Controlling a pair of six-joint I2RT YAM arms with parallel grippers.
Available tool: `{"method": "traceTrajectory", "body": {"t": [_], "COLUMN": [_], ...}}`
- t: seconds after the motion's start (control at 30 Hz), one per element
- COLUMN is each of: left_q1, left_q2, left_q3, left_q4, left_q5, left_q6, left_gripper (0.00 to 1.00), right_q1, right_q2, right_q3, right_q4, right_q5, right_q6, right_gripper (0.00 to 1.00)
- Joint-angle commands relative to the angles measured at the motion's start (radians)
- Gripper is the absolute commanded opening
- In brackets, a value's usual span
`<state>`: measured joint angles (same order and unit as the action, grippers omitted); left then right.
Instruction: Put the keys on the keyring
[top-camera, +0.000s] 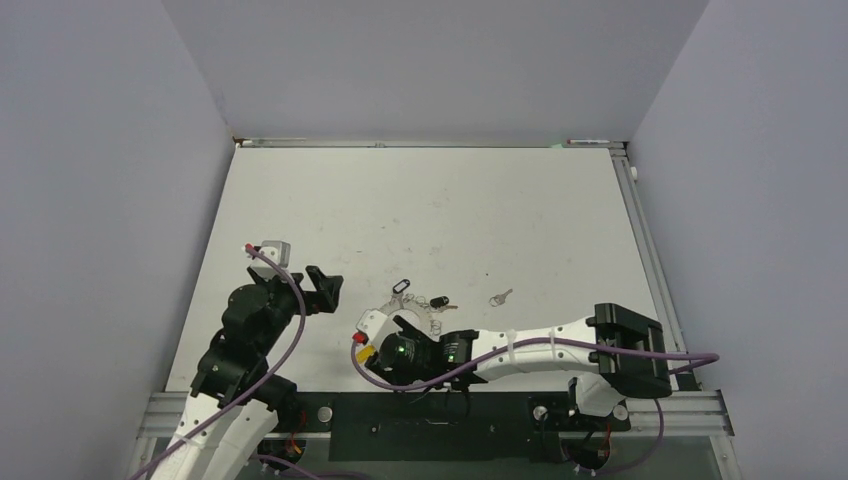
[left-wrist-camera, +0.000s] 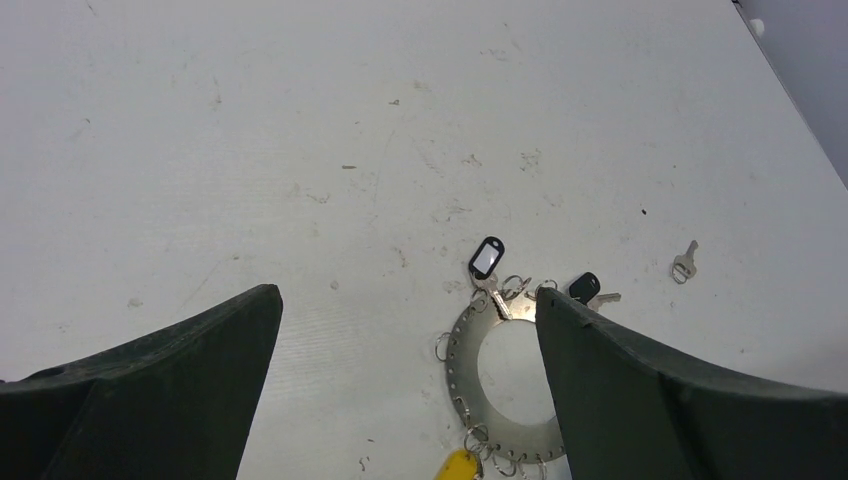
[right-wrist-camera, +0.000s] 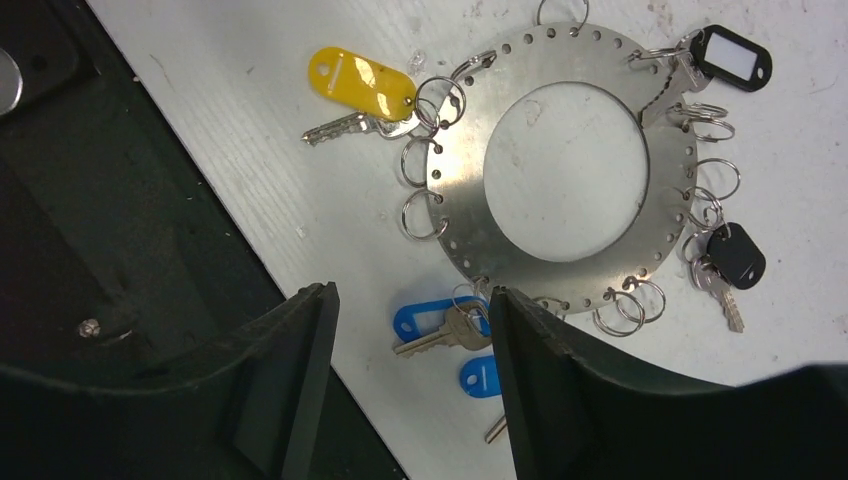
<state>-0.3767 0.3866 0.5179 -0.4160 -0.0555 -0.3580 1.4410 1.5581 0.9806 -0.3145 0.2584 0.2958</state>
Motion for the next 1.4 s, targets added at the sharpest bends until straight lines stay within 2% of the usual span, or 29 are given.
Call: {"method": "traceTrajectory", "body": {"t": [0.0,0.3,0.77,1.03,1.37], "left_q1": [0.006,0.007,0.007,0.006,0.007], "left_q2": [-0.028,-0.023,-0.015,-0.01,-0.008], "left_q3": [0.036,0.036,0.034,0.036,0.036], "left_q4": [0.018,0.018,0.022,0.022,0.022], "left_q5": [-0.04,-0.026,-0.016,-0.012,-0.013], "left_q6": [0.006,0.007,0.008,0.008,0.009], "left_gripper": [0.96,0.96,0.96,0.96,0.96], "right_q1": [0.01,0.011,0.008,0.002,0.002], "right_q2": [0.051,0.14,0.239,0.24,0.246], "right_q3": [0.067,0.08,0.084,0.062,0.052], "right_q4": [0.071,0.11,0.123,0.137,0.148], "right_q5": [0.013,-0.004,0.018,0.042,0.055], "right_q6": [-0.049,-0.086,-0.102,-0.106,-0.109], "right_gripper": [0.56,0.42,0.33,0.3,0.21]}}
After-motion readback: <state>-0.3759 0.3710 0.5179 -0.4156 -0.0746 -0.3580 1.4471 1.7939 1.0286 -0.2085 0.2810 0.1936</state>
